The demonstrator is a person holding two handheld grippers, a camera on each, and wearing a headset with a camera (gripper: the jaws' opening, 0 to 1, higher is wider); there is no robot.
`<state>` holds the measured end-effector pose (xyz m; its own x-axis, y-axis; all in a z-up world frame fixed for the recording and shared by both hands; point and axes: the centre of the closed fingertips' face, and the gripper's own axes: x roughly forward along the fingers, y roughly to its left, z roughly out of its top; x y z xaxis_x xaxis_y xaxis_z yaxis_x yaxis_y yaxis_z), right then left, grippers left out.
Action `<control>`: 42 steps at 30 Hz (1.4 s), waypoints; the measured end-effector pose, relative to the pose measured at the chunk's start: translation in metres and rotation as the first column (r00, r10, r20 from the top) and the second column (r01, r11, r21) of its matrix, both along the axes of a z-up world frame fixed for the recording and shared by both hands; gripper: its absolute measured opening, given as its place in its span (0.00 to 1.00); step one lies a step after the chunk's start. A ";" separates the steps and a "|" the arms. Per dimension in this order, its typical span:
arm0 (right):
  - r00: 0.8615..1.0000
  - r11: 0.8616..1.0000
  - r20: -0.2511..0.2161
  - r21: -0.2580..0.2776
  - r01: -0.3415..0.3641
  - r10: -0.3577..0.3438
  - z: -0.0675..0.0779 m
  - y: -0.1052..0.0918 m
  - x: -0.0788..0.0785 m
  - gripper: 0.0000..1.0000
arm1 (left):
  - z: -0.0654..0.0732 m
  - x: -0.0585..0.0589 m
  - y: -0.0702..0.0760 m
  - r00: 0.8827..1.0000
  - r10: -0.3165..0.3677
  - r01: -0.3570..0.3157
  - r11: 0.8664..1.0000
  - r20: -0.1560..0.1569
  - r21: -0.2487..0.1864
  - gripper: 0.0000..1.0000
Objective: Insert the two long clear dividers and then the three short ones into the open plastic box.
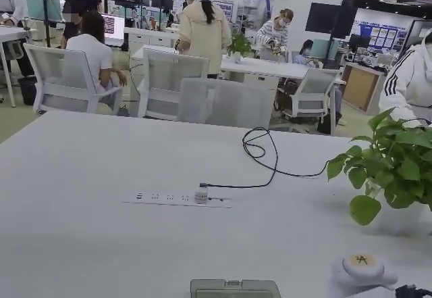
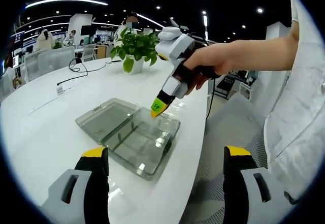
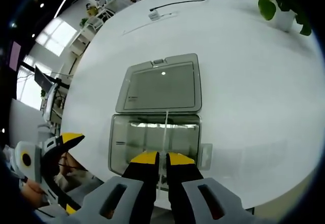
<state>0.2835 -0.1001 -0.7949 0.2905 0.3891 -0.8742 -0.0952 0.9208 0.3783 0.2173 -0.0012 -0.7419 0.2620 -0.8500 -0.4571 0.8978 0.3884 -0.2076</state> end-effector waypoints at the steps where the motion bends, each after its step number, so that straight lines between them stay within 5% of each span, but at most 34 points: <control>1: 1.000 1.000 0.001 -0.003 -0.005 0.005 0.000 0.000 0.000 0.07 | 0.000 0.000 0.000 1.000 0.000 0.000 1.000 0.000 0.000 0.96; 11: 1.000 1.000 0.004 -0.006 -0.011 0.011 -0.003 0.000 -0.002 0.07 | -0.001 0.001 0.001 1.000 0.000 0.000 1.000 -0.001 0.001 0.96; 25: 0.993 0.994 0.047 -0.009 -0.108 0.108 -0.016 0.014 -0.001 0.09 | -0.006 0.000 0.002 1.000 -0.001 0.001 1.000 -0.005 0.019 0.97; 42: 0.993 0.992 0.037 0.037 -0.118 0.116 -0.026 0.015 -0.002 0.10 | -0.006 0.001 0.006 1.000 0.019 -0.018 0.999 -0.007 0.042 0.96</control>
